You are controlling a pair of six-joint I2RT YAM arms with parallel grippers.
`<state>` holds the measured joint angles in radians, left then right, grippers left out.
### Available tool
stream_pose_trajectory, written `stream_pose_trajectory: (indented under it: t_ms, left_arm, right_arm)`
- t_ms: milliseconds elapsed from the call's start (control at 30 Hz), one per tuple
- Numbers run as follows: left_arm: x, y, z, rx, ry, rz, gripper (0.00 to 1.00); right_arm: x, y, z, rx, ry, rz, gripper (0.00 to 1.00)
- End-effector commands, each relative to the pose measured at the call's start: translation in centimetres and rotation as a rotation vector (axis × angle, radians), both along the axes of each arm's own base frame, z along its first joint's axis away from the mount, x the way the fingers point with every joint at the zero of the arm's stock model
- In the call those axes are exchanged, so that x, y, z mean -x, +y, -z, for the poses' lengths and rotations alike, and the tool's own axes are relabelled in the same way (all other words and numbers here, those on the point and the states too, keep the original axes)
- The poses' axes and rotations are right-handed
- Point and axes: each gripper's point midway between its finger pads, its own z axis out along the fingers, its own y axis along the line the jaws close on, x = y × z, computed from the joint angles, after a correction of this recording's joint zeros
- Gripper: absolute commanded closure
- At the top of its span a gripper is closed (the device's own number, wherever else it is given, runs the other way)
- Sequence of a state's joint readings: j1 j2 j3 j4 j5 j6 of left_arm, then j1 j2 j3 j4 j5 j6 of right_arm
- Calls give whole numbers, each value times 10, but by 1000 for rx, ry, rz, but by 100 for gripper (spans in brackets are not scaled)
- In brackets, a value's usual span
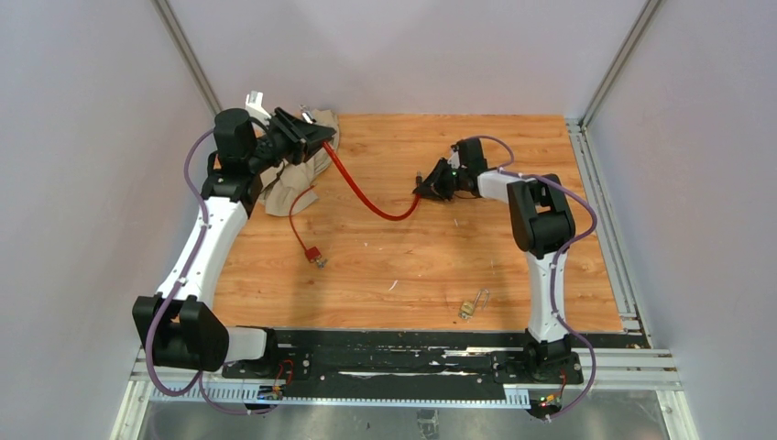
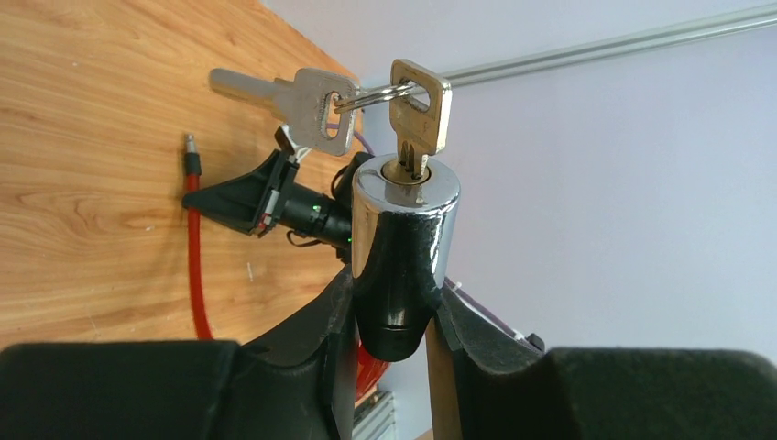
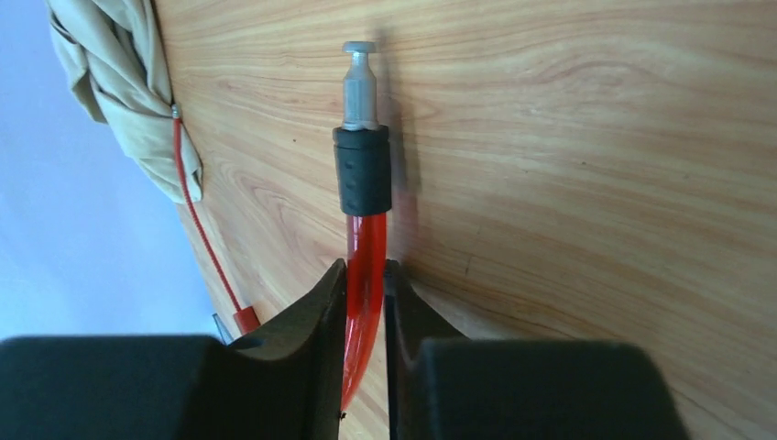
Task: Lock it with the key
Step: Lock the lock.
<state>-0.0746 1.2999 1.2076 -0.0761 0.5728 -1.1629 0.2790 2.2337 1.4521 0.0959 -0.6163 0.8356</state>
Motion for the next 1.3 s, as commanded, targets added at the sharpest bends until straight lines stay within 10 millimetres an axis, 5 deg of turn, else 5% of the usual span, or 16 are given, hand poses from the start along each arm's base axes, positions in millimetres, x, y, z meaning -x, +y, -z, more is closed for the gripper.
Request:
stream_pose_trajectory:
  t_ms: [0,167,333,500,700,1033,1267]
  left_arm:
    - [5,4,-3,-74,-66,-21,100]
    - [-12,23,15,-454,-182,-109,100]
    - [-23,19,38,-710,-285,-79,100]
    - [-25,-11,65,-934,-453,83,100]
    - [-15,-45,98,-1003,-589,258,100]
    - [3,-76,107,-988,-708,367,100]
    - [4,-81,107,-992,-729,387,100]
  right_arm:
    - [5,-16,21,121,22,-10,92]
    - [2,-28,-25,175,-154,-60,99]
    - [12,-31,-76,152,-336,-114,99]
    - [36,-19,-119,103,-462,-243,99]
    - [82,3,-173,62,-606,-421,99]
    - [158,54,-192,-11,-606,-670,99]
    - [178,72,-193,-27,-597,-769,99]
